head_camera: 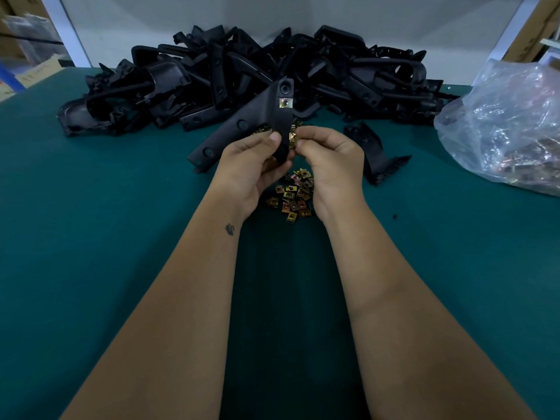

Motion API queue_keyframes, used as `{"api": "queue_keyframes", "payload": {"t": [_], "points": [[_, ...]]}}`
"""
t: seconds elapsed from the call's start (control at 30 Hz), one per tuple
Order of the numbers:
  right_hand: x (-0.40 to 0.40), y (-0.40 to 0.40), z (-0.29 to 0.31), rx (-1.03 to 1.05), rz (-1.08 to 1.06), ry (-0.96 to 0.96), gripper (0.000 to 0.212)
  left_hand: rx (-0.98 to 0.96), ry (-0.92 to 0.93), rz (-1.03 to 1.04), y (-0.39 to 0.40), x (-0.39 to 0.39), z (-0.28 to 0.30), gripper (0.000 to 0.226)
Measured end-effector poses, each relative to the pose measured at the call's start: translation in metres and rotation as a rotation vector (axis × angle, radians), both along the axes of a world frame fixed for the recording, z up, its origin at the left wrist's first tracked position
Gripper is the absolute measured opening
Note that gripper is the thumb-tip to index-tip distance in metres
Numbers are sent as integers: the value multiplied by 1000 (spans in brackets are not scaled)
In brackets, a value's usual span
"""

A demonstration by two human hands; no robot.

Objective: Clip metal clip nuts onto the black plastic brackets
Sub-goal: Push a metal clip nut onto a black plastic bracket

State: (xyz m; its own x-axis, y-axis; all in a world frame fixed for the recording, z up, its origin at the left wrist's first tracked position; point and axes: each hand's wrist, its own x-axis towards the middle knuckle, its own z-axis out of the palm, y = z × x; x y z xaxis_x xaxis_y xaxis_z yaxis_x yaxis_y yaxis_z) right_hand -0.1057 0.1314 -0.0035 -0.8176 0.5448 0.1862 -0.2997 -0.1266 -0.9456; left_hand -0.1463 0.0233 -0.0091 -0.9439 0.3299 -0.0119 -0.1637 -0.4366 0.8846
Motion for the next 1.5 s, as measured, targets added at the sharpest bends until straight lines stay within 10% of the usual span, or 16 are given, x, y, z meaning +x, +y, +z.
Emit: {"api": "queue_keyframes", "payload": {"t": [1.5], "points": [[-1,-14,3,-488,56,39,29,-99,170,-5,8,10,-2,17]]}}
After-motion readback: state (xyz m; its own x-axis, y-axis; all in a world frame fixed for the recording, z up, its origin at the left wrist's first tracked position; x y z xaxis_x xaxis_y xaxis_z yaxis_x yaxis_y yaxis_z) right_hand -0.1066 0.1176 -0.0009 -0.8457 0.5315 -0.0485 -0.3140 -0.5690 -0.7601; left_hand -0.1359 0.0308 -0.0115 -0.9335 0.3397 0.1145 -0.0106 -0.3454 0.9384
